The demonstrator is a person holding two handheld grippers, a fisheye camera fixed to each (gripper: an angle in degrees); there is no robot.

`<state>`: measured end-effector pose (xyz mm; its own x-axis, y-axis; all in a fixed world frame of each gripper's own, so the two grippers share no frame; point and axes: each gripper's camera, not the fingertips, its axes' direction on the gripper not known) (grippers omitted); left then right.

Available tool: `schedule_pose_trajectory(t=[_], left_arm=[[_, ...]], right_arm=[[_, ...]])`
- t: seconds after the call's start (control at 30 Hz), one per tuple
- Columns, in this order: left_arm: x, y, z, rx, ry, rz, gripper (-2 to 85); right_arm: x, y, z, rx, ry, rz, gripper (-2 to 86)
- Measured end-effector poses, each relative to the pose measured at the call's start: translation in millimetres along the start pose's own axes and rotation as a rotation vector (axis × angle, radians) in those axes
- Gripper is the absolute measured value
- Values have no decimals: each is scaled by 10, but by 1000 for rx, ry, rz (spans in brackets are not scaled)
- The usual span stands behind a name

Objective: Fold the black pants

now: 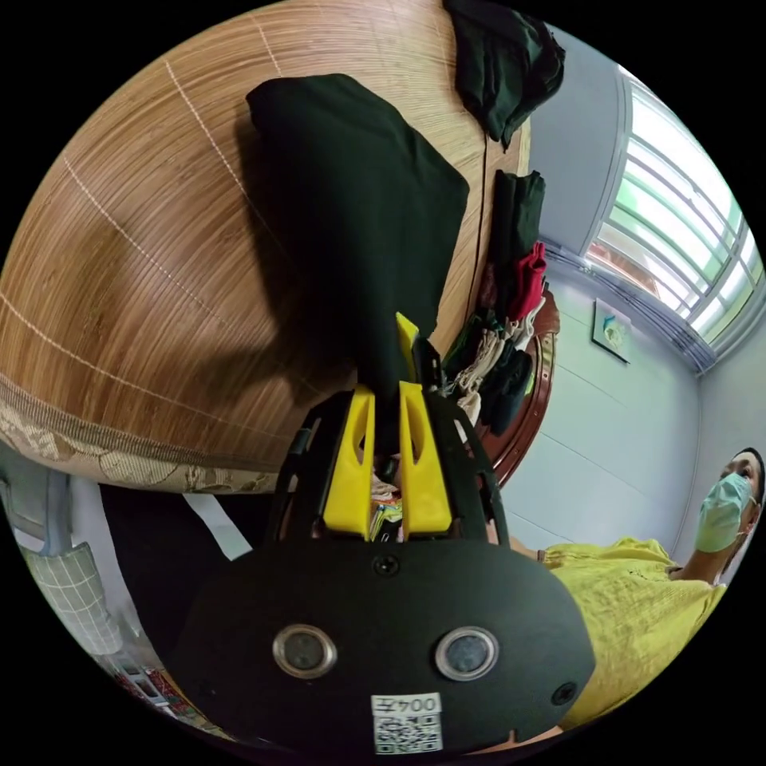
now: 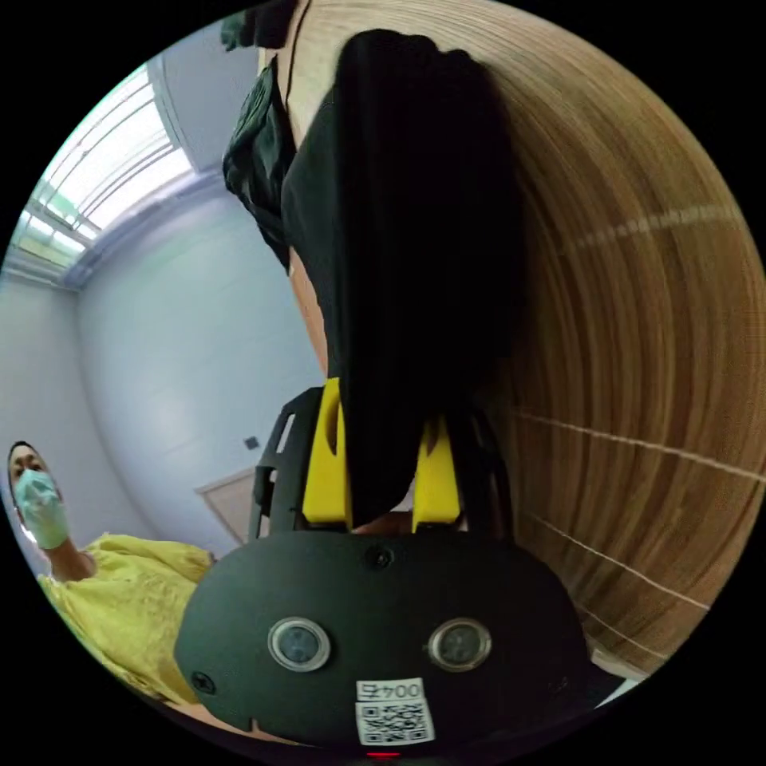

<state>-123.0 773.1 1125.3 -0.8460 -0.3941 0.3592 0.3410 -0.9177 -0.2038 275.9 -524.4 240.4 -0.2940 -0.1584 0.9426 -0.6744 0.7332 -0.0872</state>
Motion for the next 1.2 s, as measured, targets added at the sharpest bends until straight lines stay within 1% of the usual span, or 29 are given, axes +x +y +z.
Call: schedule_pose_trajectory(t=[0.07,0.1,0.17,0.27,0.37,0.4,0.47,0.5,0.57,0.6,0.67,0.7,0.77,0.87,1.0,1.07,1.13,1.2], left_arm=[[37,-8,65,-10,-15,12,68],[41,-8,83,-17,-4,16,71],[58,25,155,-31,81,39,80],[155,72,230,-36,121,78,85],[266,59,312,-43,83,99,79],[294,54,318,-36,50,104,76],[445,1,338,12,-72,163,67],[485,-25,348,21,-95,179,65],[701,-148,384,72,-246,273,57],[770,-184,398,83,-294,308,55],[1037,-316,506,111,-494,436,40],[1095,-347,547,110,-537,466,36],[1290,-437,761,80,-699,594,22],[1432,-484,1058,19,-867,720,10],[1523,-412,1162,25,-890,784,5],[1550,-298,1231,30,-923,844,3],[1576,-222,1282,34,-949,867,2],[1584,-176,1299,41,-948,863,2]], right_arm=[[-301,-52,62,-14,162,-67,105],[-414,-64,81,-22,211,-100,103],[-896,-122,183,-71,391,-242,98],[-1401,-255,320,-146,545,-371,95],[-1732,-525,403,-238,601,-418,95],[-1798,-590,419,-255,614,-428,95],[-2089,-860,500,-331,675,-483,95],[-2167,-928,525,-351,696,-499,95],[-2495,-1194,618,-413,776,-572,94],[-2580,-1260,639,-426,795,-591,94],[-2931,-1529,696,-458,859,-660,95],[-3020,-1598,706,-462,874,-679,95],[-3370,-1912,703,-458,921,-731,95],[-3841,-2399,561,-410,916,-762,94],[-4486,-2958,238,-283,871,-821,95],[-4873,-3242,-28,-178,846,-887,95],[-5032,-3482,-255,-111,826,-903,97],[-5011,-3811,-498,-59,836,-851,102]])
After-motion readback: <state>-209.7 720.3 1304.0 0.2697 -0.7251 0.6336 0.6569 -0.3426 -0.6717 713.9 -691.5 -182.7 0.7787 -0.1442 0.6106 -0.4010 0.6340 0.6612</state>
